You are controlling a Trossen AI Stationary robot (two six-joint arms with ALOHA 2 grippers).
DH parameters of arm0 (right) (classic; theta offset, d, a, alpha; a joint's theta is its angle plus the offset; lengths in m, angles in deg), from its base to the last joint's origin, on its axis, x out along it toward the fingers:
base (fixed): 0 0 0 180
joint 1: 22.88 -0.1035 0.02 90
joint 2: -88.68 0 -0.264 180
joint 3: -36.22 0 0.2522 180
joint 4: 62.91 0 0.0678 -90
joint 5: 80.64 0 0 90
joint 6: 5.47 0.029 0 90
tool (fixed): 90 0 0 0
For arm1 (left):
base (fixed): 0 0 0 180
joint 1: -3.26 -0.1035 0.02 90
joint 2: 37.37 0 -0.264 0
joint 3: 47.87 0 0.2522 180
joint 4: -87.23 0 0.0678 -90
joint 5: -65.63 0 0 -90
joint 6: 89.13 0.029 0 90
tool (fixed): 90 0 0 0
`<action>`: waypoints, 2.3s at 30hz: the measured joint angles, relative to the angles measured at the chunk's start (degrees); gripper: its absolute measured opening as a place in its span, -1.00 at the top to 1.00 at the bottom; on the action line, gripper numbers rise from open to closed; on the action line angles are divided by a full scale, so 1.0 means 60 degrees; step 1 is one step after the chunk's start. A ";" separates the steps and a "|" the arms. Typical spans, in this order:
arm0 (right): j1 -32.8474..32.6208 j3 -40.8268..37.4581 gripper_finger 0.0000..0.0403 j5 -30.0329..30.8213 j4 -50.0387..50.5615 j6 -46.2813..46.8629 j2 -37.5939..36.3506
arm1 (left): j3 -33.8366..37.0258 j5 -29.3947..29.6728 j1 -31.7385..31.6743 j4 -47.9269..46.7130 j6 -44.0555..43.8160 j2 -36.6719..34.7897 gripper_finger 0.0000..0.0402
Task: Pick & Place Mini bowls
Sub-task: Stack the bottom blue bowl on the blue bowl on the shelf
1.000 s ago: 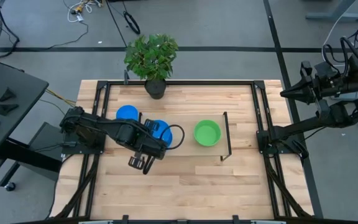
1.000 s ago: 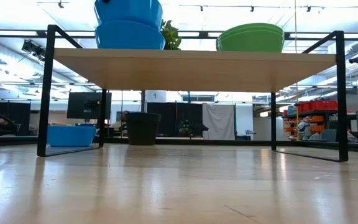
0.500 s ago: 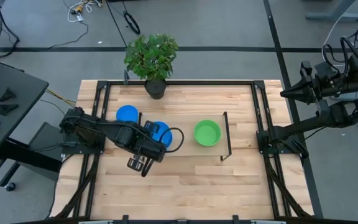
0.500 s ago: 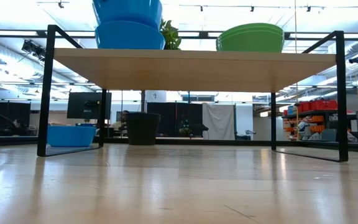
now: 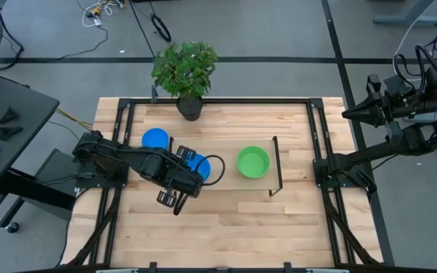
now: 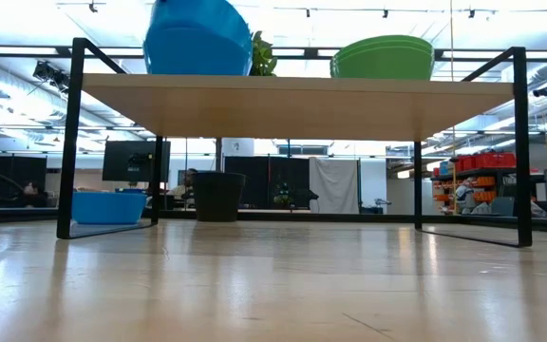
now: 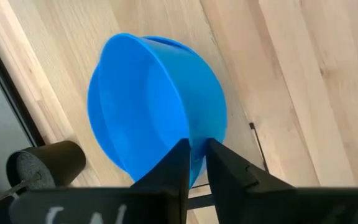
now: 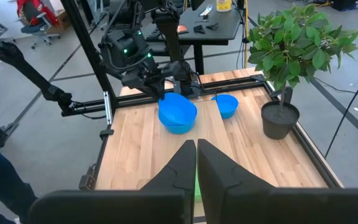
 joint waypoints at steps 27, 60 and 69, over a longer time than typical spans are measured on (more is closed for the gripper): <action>0.0001 0.0001 0.90 0.0000 0.0001 -0.0002 0.0000 | 0.0004 -0.0025 0.0000 0.0020 0.0049 0.0000 0.96; 0.0000 -0.0001 0.90 0.0000 0.0002 -0.0002 -0.0001 | 0.0007 -0.0158 -0.0062 -0.0080 0.0011 0.0386 0.98; 0.0000 -0.0002 0.90 -0.0002 0.0001 -0.0002 0.0001 | 0.0007 -0.0222 -0.0062 -0.0036 -0.0164 0.0390 0.95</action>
